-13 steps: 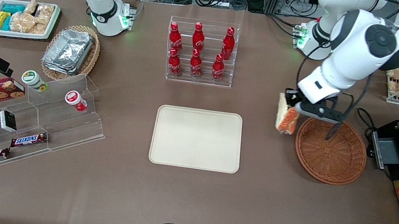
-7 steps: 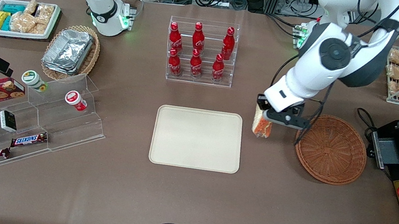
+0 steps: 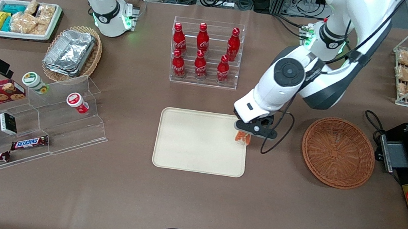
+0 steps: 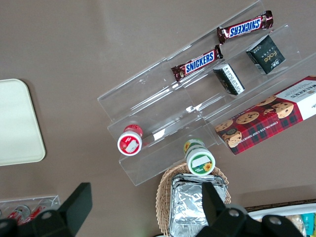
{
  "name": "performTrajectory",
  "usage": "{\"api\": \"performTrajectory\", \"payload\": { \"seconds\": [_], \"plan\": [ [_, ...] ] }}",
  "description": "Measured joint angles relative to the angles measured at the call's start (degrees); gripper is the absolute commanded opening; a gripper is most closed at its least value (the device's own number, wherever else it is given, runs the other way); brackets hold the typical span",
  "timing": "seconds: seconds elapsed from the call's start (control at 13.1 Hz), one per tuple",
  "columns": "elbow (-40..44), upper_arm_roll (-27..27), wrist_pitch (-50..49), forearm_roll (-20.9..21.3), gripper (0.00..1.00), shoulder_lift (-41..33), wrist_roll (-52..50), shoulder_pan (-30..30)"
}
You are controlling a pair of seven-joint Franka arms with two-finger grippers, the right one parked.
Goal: Place sandwich from basket to tray
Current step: 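Carry the held sandwich with the left gripper over the cream tray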
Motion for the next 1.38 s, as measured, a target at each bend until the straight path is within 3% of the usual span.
{"api": "performTrajectory", "payload": {
  "seconds": [0.38, 0.77, 1.15, 1.38],
  "plan": [
    [3.72, 0.00, 0.32, 3.97, 0.20, 7.39, -2.08, -1.81],
    [5.87, 0.02, 3.46, 10.55, 0.20, 13.27, -9.15, -3.49],
    [6.14, 0.04, 6.36, 11.91, 0.22, 15.78, -12.12, -3.66],
    [6.16, 0.05, 6.37, 17.14, 0.22, 16.92, -17.36, -4.27]
  ]
}}
